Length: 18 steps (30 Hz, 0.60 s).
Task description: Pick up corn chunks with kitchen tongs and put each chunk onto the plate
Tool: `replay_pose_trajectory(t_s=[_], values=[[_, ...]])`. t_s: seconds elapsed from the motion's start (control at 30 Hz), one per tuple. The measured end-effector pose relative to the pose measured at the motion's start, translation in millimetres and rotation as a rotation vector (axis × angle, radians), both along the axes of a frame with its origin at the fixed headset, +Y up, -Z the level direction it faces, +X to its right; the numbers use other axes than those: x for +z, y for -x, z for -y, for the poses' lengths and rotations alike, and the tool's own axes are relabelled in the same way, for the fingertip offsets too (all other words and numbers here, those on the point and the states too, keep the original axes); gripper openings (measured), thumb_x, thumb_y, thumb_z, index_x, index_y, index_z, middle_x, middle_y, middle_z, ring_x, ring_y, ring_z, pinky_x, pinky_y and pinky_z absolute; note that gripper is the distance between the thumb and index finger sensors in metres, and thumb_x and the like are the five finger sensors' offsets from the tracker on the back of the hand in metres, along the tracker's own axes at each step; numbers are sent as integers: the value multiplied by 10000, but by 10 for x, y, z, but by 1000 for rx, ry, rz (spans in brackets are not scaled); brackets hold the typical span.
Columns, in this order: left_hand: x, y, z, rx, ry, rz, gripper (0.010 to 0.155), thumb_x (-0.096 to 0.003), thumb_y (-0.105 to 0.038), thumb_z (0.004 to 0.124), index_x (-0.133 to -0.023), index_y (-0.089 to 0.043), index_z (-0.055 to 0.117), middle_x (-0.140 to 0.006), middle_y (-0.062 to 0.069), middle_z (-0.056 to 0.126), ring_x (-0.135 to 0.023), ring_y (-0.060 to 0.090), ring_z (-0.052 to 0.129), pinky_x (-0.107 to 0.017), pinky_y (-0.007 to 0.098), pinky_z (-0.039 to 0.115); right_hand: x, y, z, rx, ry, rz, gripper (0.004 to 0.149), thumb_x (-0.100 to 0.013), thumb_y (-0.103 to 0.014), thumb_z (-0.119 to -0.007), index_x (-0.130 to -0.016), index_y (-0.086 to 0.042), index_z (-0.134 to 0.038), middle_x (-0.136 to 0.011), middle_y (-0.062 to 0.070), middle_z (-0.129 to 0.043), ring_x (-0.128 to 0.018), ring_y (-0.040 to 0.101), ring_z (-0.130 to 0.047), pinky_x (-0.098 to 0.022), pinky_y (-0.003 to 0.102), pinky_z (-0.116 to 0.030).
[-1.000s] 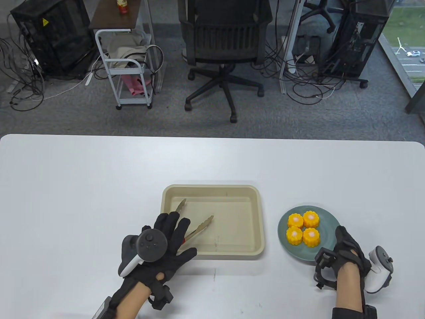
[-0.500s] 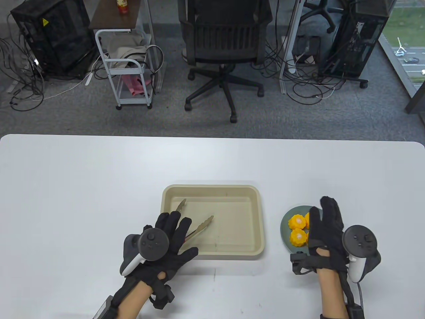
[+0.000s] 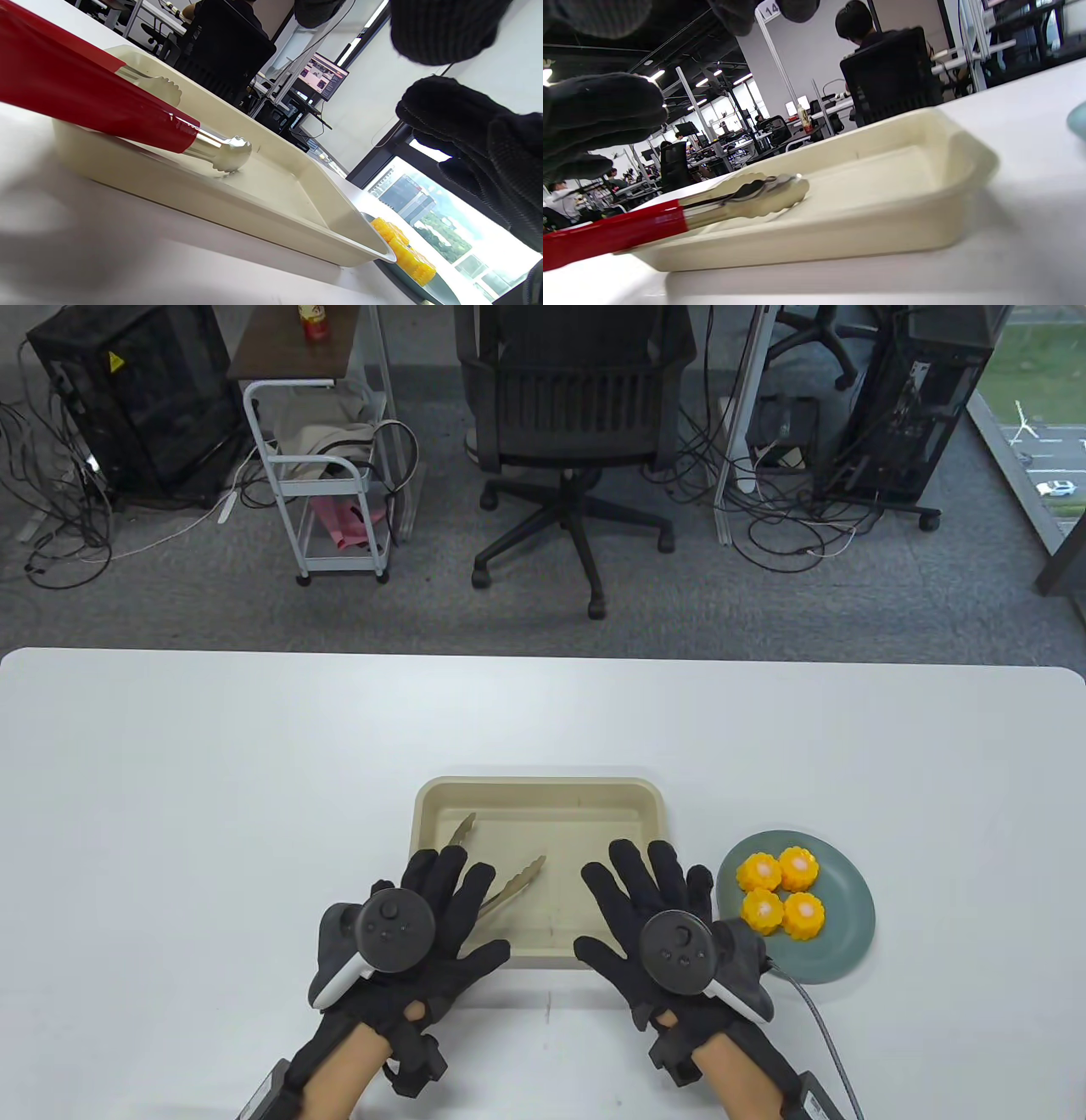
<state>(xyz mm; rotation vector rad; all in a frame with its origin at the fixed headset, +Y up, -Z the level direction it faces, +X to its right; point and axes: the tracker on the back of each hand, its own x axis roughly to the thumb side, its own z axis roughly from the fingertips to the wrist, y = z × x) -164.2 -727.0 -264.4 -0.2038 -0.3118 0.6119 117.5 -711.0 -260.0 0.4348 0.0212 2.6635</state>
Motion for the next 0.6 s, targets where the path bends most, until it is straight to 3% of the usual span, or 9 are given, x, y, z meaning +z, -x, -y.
replay_pose_trajectory(t_s=[0.6], values=[[1,-60,41,-27,16,19,851,-443,-665,643,-1145,-374,260,-1225,17,92,-1143,339,-28,-667,773,60,-33,77,35,68,0,-23,759,-429,-717,-597,-1103,-430,-398,-1285,-45,-282,-1154,315,-157,-736,668,-191]])
